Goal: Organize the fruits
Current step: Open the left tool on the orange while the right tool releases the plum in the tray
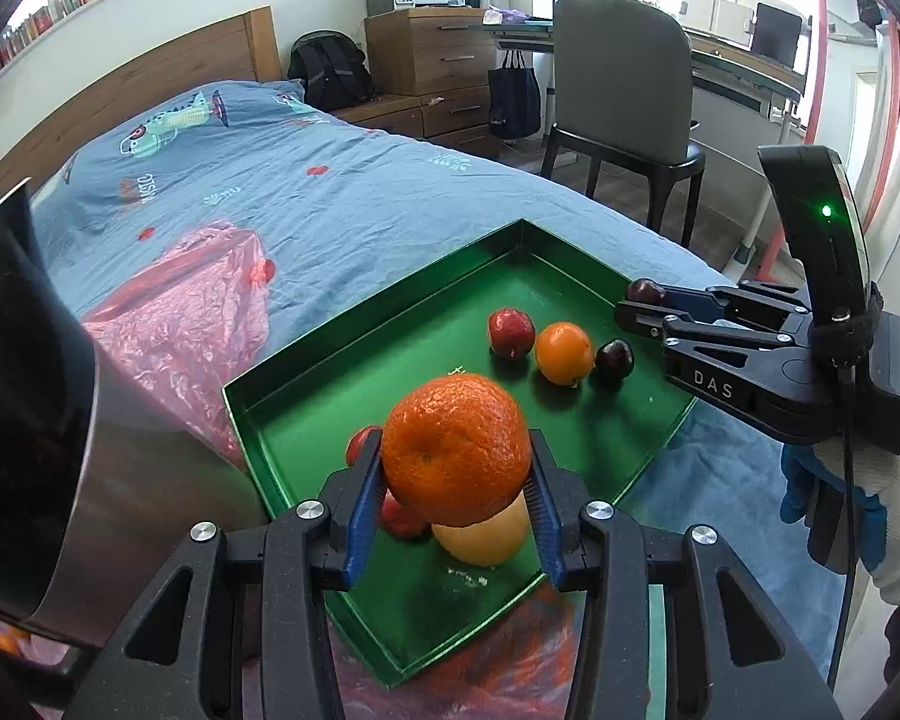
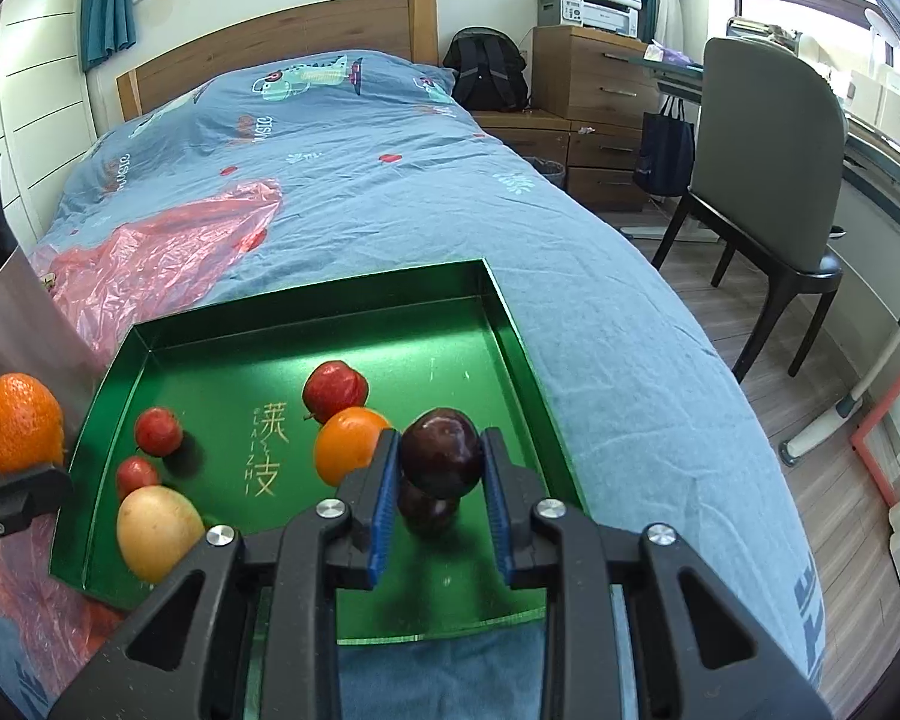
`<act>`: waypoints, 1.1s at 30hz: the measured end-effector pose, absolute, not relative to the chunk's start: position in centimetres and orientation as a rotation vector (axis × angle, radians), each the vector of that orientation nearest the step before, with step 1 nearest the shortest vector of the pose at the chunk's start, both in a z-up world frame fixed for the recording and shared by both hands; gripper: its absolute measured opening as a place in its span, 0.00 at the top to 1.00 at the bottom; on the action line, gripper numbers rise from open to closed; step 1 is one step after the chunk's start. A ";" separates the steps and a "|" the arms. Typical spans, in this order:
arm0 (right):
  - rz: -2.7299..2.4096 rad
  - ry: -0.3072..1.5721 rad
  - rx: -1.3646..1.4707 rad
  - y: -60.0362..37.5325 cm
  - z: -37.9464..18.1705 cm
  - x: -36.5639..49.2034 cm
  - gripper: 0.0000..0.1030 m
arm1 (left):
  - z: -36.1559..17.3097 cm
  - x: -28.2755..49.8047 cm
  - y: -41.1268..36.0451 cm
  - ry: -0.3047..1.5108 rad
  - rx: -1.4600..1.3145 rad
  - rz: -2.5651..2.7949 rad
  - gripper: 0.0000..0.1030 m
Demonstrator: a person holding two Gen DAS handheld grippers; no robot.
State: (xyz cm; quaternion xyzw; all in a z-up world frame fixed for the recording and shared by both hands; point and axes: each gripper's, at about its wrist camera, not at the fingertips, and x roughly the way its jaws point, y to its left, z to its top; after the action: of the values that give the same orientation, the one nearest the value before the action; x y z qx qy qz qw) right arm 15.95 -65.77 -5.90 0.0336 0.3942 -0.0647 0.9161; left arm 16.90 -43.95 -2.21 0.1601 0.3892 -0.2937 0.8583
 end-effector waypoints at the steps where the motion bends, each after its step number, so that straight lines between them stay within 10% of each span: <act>1: -0.131 0.814 0.073 -65.9 -6.1 16.7 1.00 | -2.6 17.4 -44.4 0.823 0.339 -0.610 0.63; 33: -0.140 0.987 0.031 -65.7 -10.4 24.5 1.00 | -9.4 21.4 -48.5 0.961 0.407 -0.585 0.63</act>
State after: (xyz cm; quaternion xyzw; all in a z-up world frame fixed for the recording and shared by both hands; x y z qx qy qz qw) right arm 24.52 -65.68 -10.43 0.0150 0.4731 -0.0670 0.8783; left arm 21.35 -48.52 -9.35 0.1917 0.4522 -0.2753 0.8264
